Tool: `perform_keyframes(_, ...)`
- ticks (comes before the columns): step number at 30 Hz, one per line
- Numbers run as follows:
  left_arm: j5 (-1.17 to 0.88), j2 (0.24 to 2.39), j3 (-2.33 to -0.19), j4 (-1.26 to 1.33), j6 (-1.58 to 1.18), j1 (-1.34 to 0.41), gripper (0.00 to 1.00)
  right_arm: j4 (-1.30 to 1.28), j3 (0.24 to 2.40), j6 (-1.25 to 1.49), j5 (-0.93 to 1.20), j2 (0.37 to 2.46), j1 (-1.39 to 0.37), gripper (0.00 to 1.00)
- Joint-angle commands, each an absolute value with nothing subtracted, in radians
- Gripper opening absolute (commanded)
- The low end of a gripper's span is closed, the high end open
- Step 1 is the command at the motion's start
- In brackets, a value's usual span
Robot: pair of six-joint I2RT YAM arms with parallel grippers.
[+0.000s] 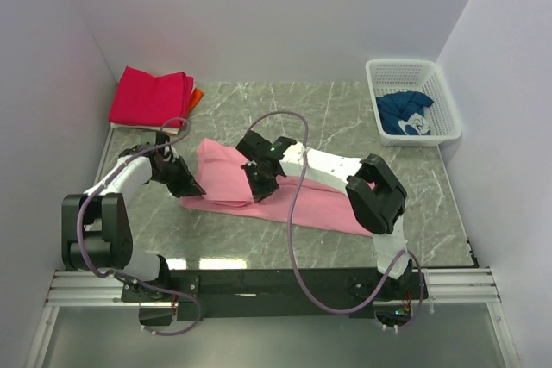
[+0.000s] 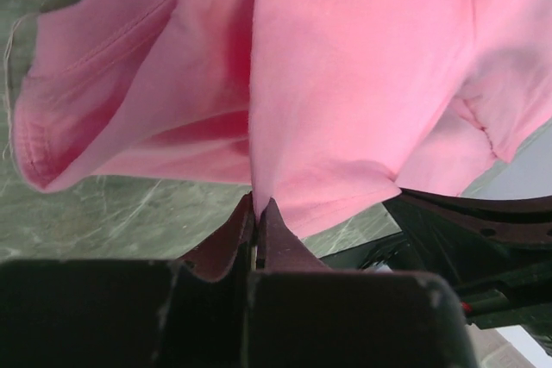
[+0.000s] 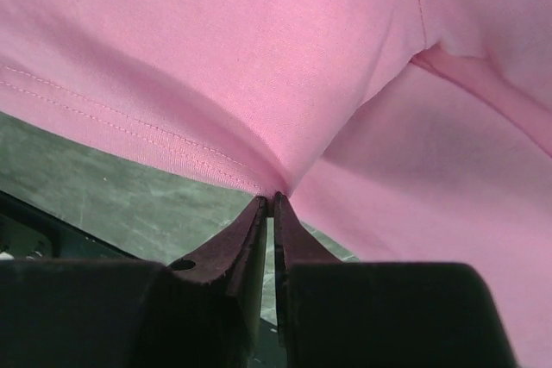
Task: Fold and stack the t-shirts
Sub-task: Fold the tshirt
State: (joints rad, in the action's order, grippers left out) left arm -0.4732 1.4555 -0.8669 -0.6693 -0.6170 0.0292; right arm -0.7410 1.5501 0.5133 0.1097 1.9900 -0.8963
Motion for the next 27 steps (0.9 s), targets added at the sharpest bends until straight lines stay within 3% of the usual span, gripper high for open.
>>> perform_keyframes(1, -0.445, 1.422, -0.85, -0.686, -0.617, 0.028, 0.0, -0.744, 1.545, 0.488, 0.133, 1.96, -0.89, 0.12)
perform_keyframes(4, -0.41, 1.417, -0.847, -0.69, -0.621, 0.026, 0.01, -0.744, 1.539, 0.482, 0.135, 1.96, -0.89, 0.12)
perform_keyframes(6, -0.39, 1.417, -0.847, -0.693, -0.621, 0.028, 0.06, -0.749, 1.54, 0.474, 0.141, 1.971, -0.89, 0.14)
perform_keyframes(7, -0.387, 1.419, -0.848, -0.693, -0.623, 0.028, 0.14, -0.752, 1.543, 0.471, 0.146, 1.974, -0.891, 0.16)
perform_keyframes(8, -0.385, 1.419, -0.85, -0.692, -0.624, 0.028, 0.28, -0.762, 1.551, 0.465, 0.146, 1.98, -0.891, 0.24)
perform_keyframes(11, -0.37, 1.408, -0.874, -0.689, -0.637, 0.026, 0.47, -0.781, 1.559, 0.456, 0.131, 1.973, -0.891, 0.4)
perform_keyframes(13, -0.357, 1.411, -0.914, -0.675, -0.649, 0.026, 0.55, -0.804, 1.563, 0.451, 0.112, 1.948, -0.89, 0.44)
perform_keyframes(20, -0.367, 1.586, -1.121, -0.569, -0.68, 0.028, 0.57, -0.798, 1.504, 0.509, 0.032, 1.815, -0.799, 0.47)
perform_keyframes(27, -0.38, 1.88, -1.417, -0.517, -0.716, 0.028, 0.58, -0.717, 1.349, 0.545, 0.002, 1.711, -0.51, 0.47)
